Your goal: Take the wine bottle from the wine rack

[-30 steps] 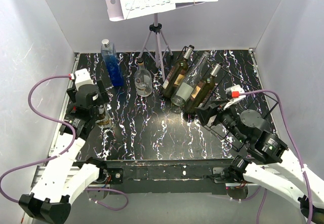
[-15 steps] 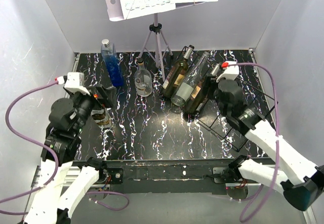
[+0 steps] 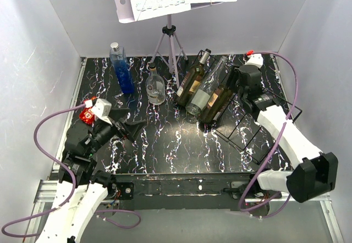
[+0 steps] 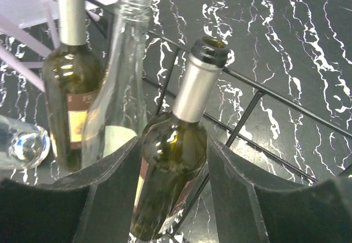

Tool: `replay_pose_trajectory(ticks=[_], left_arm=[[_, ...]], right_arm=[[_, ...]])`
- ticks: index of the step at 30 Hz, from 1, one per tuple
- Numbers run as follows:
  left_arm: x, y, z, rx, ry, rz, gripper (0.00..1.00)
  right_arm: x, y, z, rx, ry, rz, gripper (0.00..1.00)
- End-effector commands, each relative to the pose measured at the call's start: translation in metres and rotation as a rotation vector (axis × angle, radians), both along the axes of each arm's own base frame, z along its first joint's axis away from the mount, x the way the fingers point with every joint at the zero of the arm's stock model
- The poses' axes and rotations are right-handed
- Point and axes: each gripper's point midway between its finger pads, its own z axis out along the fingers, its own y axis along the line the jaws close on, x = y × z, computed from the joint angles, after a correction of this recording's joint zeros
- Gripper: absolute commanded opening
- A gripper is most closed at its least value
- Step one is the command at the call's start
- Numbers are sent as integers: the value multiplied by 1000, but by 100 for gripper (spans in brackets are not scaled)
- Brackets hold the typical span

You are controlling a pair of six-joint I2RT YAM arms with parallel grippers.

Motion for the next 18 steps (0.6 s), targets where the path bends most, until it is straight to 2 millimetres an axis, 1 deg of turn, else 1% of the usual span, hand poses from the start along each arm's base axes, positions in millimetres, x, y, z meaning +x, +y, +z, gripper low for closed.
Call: replay_pose_trajectory(ticks=[1, 3, 5, 7, 10, 12, 15, 18], left_arm=[[-8, 3, 28, -53, -111, 6, 98], [-10, 7, 30, -48, -120, 28, 98], [-8, 14, 31, -52, -126, 71, 98], [-6, 19, 31, -51, -126, 105, 98], [-5, 21, 30, -50, -121, 121, 98], [-5, 21, 30, -50, -121, 119, 98], [-2, 25, 29, -48, -115, 148, 98], [1, 31, 30, -47, -111, 187, 98]], right_arm=[[26, -5, 17, 56, -54, -44, 57], [34, -6, 6, 61, -26, -58, 57], [42, -10, 0, 75, -10, -79, 58], [50, -10, -1, 98, -22, -82, 59], [59, -5, -2, 115, -44, -44, 54], [65, -5, -5, 116, -44, -36, 51], [71, -7, -13, 111, -26, -48, 50], [76, -7, -14, 109, -29, -45, 48]])
